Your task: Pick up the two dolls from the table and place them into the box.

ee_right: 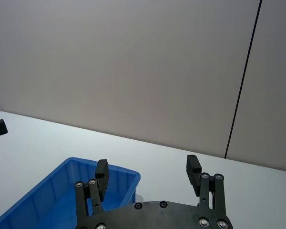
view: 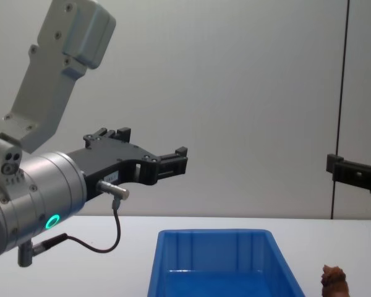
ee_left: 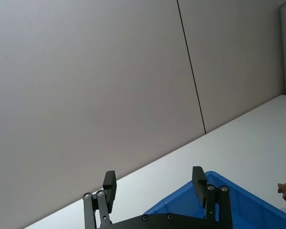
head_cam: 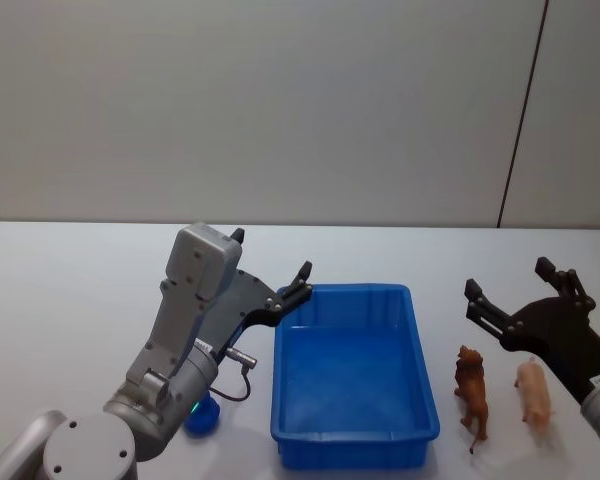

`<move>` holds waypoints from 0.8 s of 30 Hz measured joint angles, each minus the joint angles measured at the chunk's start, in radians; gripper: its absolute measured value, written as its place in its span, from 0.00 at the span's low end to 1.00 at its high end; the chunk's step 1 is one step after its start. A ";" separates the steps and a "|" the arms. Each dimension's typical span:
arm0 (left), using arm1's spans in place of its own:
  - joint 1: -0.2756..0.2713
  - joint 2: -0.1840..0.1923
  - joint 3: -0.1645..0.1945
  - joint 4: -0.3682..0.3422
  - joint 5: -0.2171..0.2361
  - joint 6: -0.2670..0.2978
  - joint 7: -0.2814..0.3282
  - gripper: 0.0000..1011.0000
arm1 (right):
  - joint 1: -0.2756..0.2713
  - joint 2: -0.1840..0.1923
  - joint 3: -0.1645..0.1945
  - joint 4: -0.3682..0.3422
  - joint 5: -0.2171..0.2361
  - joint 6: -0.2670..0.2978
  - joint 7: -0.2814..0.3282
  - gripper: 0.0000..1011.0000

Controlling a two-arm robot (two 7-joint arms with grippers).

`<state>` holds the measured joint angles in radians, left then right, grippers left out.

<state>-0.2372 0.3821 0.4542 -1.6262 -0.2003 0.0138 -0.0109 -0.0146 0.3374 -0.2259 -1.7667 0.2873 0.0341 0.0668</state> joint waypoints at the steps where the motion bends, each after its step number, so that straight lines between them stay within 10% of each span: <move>1: 0.000 0.000 0.000 0.000 0.000 0.000 0.000 0.99 | 0.000 0.000 0.000 0.000 0.000 0.000 0.000 0.99; 24: 0.000 0.000 0.000 0.000 0.000 0.000 0.000 0.99 | 0.000 0.000 0.000 0.000 0.000 0.000 0.000 0.99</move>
<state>-0.2372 0.3820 0.4542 -1.6262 -0.2004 0.0138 -0.0109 -0.0146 0.3374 -0.2258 -1.7668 0.2873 0.0341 0.0668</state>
